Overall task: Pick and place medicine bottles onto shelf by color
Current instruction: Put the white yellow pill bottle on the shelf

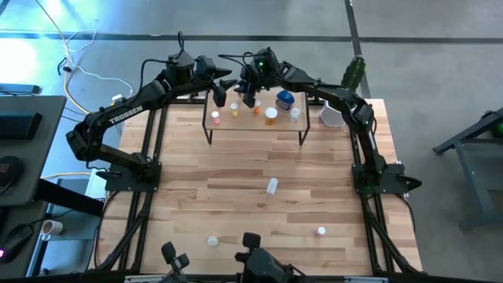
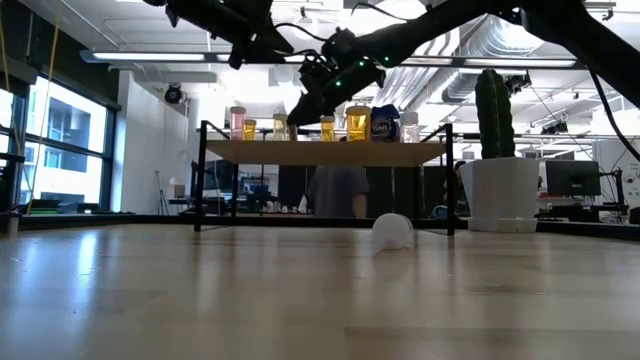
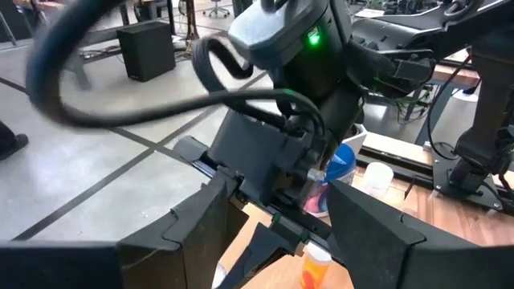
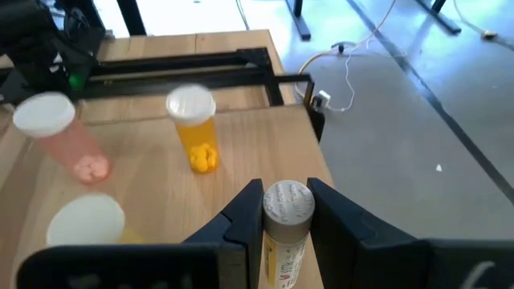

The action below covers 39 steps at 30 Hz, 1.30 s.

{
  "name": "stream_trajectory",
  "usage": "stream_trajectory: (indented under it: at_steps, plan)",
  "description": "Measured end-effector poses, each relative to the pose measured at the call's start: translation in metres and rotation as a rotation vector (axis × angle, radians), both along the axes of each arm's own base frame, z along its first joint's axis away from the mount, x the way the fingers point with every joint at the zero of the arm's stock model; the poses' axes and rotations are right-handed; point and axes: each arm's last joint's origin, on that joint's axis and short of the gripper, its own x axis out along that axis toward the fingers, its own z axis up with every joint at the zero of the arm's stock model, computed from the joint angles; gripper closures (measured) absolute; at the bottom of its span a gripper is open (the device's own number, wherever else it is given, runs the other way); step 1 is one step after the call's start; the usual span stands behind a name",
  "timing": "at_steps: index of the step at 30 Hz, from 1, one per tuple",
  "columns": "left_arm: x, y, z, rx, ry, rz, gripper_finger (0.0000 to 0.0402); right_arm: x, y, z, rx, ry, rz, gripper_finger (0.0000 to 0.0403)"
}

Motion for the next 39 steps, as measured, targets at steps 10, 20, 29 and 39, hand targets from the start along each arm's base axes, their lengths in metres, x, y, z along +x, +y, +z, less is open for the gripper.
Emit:
stream_trajectory:
  at_steps: [10, 20, 29, 39]
  plan:
    - [0.0000, 0.0000, 0.0000, 0.000, 0.000, 0.000, 0.0197, -0.0019, 0.0008, -0.0035, -0.002, 0.043, -0.001, 0.0331]
    - [0.0000, 0.0000, 0.0000, 0.000, 0.000, 0.001, 0.0197, -0.0026, 0.0012, -0.0039, -0.015, 0.056, 0.010, 0.0331]
    - [0.0000, 0.0000, 0.0000, 0.001, 0.000, 0.001, 0.0197, -0.0028, 0.0014, -0.0041, -0.007, 0.059, 0.007, 0.0331]
    - [0.0000, 0.0000, 0.0000, 0.001, 0.000, 0.001, 0.0197, -0.0031, 0.0018, -0.0047, -0.004, 0.066, 0.009, 0.0315]
